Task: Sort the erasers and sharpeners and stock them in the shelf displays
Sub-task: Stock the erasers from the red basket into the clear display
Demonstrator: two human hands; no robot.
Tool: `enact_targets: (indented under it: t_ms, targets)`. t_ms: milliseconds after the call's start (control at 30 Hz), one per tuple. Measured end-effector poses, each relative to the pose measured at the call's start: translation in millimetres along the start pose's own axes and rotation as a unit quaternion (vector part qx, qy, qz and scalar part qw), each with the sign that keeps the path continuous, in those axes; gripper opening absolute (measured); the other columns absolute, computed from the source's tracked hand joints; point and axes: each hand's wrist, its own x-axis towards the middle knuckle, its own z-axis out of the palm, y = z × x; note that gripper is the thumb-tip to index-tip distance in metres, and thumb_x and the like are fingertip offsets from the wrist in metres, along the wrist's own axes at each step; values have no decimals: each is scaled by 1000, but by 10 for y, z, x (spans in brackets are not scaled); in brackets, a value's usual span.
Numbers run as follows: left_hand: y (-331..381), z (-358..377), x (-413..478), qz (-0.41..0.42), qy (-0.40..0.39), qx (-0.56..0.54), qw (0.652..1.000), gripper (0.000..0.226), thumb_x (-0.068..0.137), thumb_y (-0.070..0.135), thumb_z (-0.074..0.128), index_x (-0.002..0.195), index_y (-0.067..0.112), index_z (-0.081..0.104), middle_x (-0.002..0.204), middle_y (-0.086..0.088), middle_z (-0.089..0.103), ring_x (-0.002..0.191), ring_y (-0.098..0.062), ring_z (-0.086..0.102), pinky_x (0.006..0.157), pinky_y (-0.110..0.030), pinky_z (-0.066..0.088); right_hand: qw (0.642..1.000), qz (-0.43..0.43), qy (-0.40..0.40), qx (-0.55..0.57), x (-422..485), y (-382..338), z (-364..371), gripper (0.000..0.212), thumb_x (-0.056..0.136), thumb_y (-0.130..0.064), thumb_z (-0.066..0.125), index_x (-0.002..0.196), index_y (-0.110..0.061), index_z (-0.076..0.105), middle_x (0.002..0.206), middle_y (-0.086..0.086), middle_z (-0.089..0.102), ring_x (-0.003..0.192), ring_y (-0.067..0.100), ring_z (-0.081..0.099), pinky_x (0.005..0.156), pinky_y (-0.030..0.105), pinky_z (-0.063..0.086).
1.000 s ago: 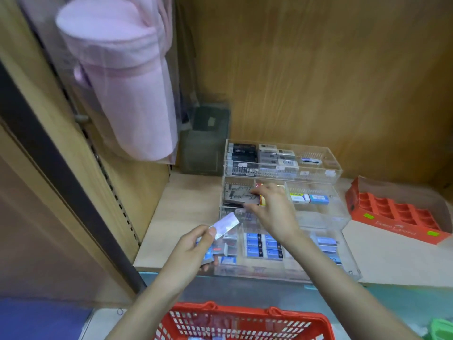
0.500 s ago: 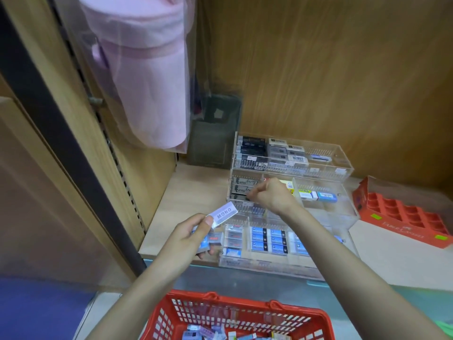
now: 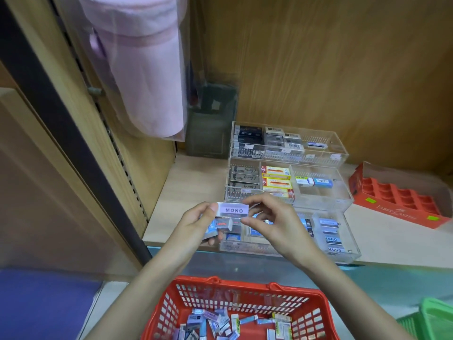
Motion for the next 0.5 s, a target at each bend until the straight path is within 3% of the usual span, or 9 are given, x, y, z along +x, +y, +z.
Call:
enact_targets:
  t_ms: [167, 300, 400, 500]
  targets:
    - [-18, 92, 4, 2, -8, 14, 1000, 28, 97, 31, 44, 100, 9, 61, 75, -11, 59, 57, -14, 50, 51, -21, 41, 999, -7, 47, -13, -108, 63, -41, 38, 81, -2, 70, 93, -36, 59, 92, -7, 62, 83, 6, 60, 76, 22, 50]
    - [-57, 230, -4, 19, -8, 43, 999, 22, 98, 27, 46, 93, 9, 58, 74, -2, 54, 52, -10, 52, 50, -19, 40, 996, -57, 24, -68, -185, 105, -139, 32, 82, -8, 66, 103, -31, 57, 105, -10, 55, 83, 5, 57, 72, 13, 47]
    - [-102, 362, -2, 23, -6, 58, 998, 23, 98, 23, 45, 94, 7, 61, 74, -3, 57, 51, -11, 54, 47, -18, 39, 987, -82, -1, -136, -251, 169, -292, 23, 83, -21, 65, 105, -17, 63, 99, -10, 53, 83, 2, 55, 73, 9, 44]
    - [-173, 474, 49, -1, 3, 45, 999, 24, 98, 21, 45, 94, 9, 65, 83, -5, 60, 54, -12, 55, 49, -19, 40, 972, -86, -16, -219, -317, 273, -512, 31, 83, -35, 58, 103, -12, 65, 96, -14, 51, 86, -7, 47, 80, 2, 35]
